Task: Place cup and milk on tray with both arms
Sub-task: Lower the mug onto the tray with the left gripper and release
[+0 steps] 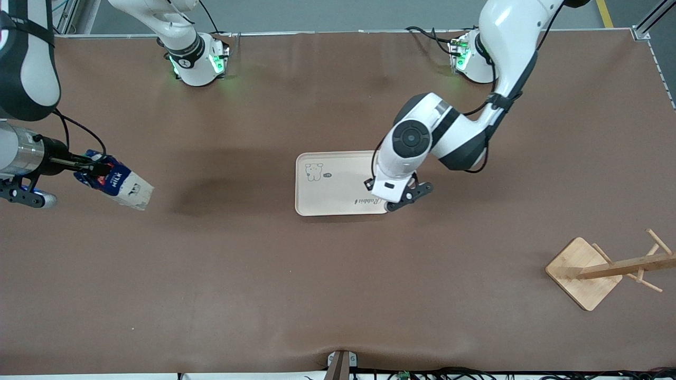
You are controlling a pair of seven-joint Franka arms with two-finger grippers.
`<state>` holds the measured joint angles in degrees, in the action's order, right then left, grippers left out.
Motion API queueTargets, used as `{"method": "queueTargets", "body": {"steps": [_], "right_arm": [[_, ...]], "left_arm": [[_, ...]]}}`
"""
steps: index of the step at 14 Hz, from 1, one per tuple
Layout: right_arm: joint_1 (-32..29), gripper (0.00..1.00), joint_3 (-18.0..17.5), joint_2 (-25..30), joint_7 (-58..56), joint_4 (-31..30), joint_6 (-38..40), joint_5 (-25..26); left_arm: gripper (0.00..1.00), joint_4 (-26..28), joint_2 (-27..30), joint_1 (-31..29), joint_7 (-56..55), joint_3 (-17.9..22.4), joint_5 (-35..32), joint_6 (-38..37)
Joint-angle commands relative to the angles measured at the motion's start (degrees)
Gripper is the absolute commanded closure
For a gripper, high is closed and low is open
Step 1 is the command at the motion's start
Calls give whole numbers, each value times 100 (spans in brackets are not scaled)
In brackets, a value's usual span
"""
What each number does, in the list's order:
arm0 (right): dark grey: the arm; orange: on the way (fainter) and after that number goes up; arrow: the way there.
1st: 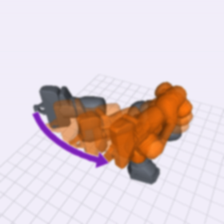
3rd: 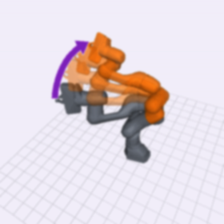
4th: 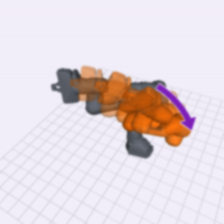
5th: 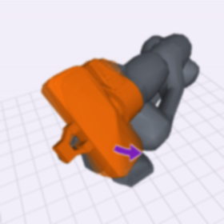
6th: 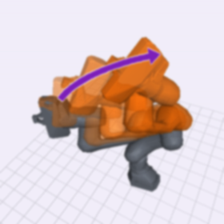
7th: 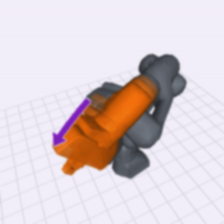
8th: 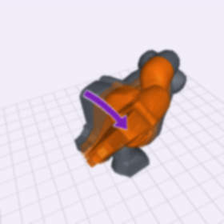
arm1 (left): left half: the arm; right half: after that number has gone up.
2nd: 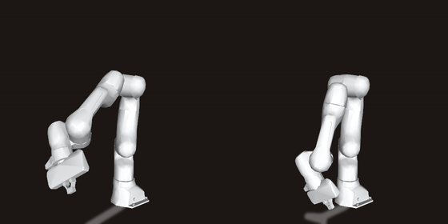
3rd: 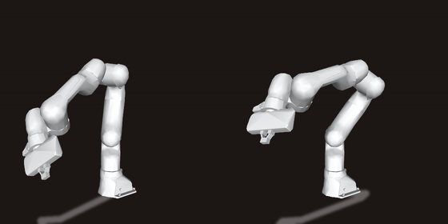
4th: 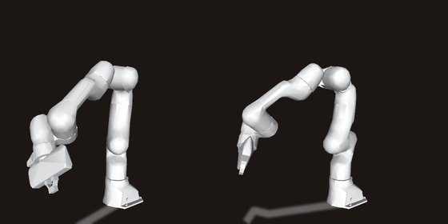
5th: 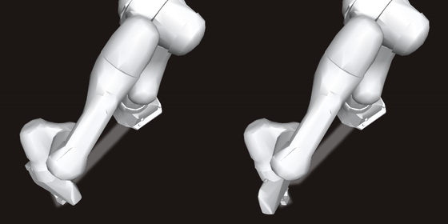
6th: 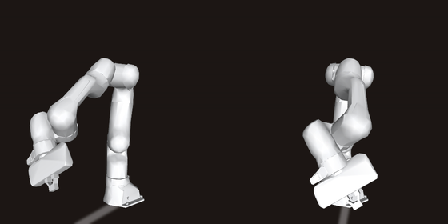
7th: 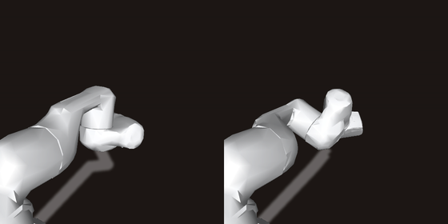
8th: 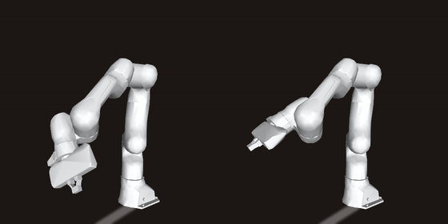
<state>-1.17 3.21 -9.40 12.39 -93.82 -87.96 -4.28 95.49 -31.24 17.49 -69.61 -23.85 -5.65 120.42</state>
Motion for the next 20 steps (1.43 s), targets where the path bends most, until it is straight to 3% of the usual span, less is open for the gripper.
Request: {"method": "queueTargets", "body": {"steps": [1,5,10,14,15,16,17,18,20], "right_arm": [[117,100,22,-168,175,522,350,-590],[468,100,13,-168,150,970,464,-636],[1328,100,30,-229,333,988,455,-531],[1637,100,13,-370,993,988,394,-636],[1742,100,21,-379,1002,988,385,-627],[1865,100,22,-387,1028,988,402,-618],[1927,100,22,-396,1203,945,411,-627],[2032,100,13,-422,1370,909,403,-627],[2270,100,13,-571,1415,935,333,-645]], "left_arm": [[100,241,-22,158,-421,3,-147,402],[100,374,-276,387,-544,20,-147,755],[100,339,-558,589,-1010,64,-471,904],[100,322,-646,572,-1028,73,-577,913],[84,322,-655,572,-1037,73,-577,913],[51,322,-646,580,-1046,73,-577,913],[33,313,-637,580,-1046,73,-577,913],[6,278,-611,572,-1046,73,-586,904],[0,225,-541,554,-1037,73,-595,904]]}}
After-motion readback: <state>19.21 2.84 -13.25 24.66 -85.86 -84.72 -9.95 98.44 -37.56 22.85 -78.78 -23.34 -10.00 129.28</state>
